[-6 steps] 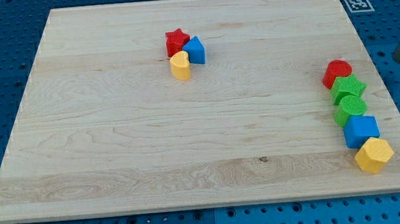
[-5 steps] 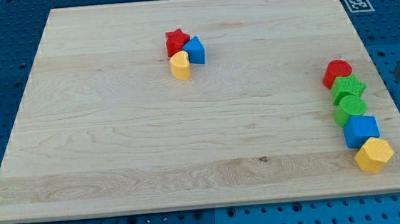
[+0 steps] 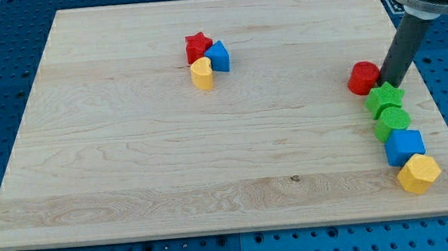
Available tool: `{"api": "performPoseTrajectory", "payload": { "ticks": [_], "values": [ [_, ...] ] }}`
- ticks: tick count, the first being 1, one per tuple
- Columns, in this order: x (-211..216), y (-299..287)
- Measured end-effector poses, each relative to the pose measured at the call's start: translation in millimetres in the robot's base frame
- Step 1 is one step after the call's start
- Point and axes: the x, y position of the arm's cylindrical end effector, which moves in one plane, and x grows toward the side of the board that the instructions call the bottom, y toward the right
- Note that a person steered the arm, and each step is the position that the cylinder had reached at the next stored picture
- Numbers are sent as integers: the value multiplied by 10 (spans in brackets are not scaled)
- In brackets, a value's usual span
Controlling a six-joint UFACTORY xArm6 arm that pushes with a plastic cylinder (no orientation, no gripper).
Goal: Place the red circle towards the bottom right side of the blue triangle
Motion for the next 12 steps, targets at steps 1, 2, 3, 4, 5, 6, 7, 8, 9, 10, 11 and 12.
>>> {"api": "performPoseTrajectory", "payload": {
  "ticks": [1,2,3,4,5,6,7,8,9,10,11,12],
  "values": [
    [-113,-68],
    [-120,-336],
    [-90,-342],
    [86,-226],
    [85,-526],
    [12,-831],
    [-2,-767],
    [-112,-490],
    [-293,-658],
    [-293,-980],
    [-293,-1000],
    [-264,-661]
  ]
}}
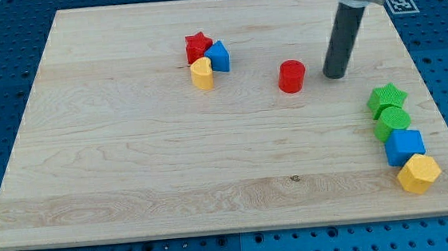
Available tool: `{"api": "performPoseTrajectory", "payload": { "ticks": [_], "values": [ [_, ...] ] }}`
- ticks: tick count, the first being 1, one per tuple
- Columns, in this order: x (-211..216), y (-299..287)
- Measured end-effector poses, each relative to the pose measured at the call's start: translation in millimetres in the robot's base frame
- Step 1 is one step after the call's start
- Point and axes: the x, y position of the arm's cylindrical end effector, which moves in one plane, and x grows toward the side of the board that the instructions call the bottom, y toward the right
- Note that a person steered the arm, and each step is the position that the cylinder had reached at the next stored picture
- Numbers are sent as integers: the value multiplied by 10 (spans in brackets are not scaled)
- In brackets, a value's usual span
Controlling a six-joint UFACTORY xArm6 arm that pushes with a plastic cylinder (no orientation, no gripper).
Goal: Place the red circle towards the bottom right side of the blue triangle
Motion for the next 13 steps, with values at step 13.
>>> {"api": "performPoseTrajectory", "payload": {
  "ticks": [13],
  "values": [
    [117,-1096]
  ]
}}
